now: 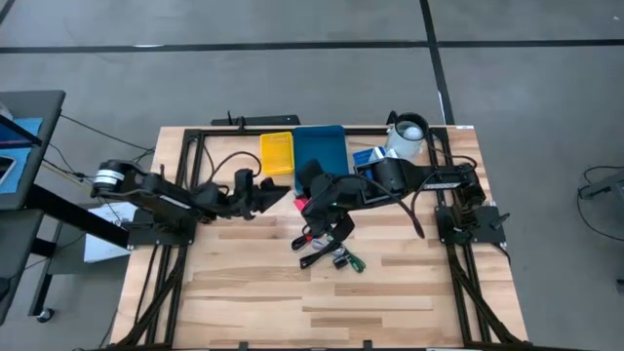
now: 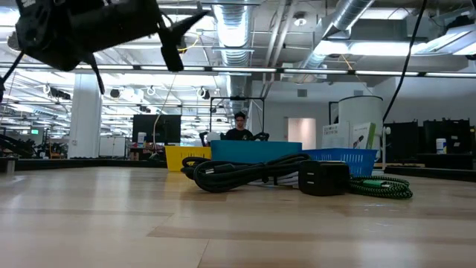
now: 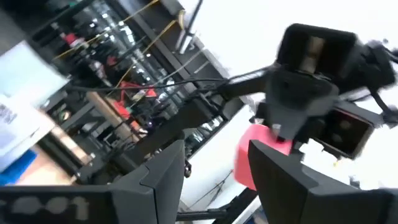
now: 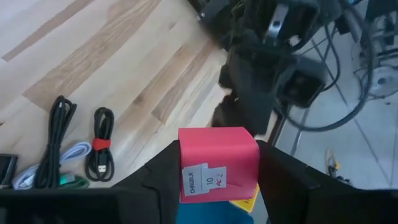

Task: Pick and place items into bin
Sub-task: Put the pink charger adapter into the yellow basket

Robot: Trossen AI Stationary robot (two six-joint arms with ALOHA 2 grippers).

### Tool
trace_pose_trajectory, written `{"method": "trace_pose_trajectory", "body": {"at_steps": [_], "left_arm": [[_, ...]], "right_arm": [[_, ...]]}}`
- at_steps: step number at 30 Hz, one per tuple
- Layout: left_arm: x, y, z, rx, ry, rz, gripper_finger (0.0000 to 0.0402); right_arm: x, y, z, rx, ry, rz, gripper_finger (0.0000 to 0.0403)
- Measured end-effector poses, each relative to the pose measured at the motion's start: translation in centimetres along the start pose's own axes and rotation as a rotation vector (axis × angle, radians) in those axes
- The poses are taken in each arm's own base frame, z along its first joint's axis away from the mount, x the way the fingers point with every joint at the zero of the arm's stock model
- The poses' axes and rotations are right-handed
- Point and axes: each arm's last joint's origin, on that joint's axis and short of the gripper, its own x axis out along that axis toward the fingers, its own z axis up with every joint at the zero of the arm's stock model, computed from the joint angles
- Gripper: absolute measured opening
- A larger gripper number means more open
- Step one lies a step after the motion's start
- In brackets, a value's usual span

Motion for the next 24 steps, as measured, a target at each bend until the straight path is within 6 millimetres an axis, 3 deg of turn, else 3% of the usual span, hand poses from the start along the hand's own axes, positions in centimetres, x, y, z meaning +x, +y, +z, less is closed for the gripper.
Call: {"method": "trace_pose_trajectory", "body": {"at_steps": [5, 9, 16, 24], "left_arm": [[0.1, 0.5, 0.3, -0.032, -0.017, 0.018, 0.0167], [0.6, 0.1, 0.5, -0.025, -0.020, -0.012, 0.0167], [1.8, -0.8, 0.7, 0.130, 0.007, -0.103, 0.0167], [1.9, -0.6, 0.8, 0.234, -0.032, -0.046, 0.0167]], "right_arm": [[0.1, -0.2, 0.0, -0.011, -0.010, -0.013, 0.0164], [0.1, -0.5, 0.1, -0.011, -0.027, -0.034, 0.0188], [0.1, -0.7, 0.1, -0.014, -0.033, -0.043, 0.0162], [0.2, -0.7, -0.1, -0.016, -0.015, -0.034, 0.0182]]}}
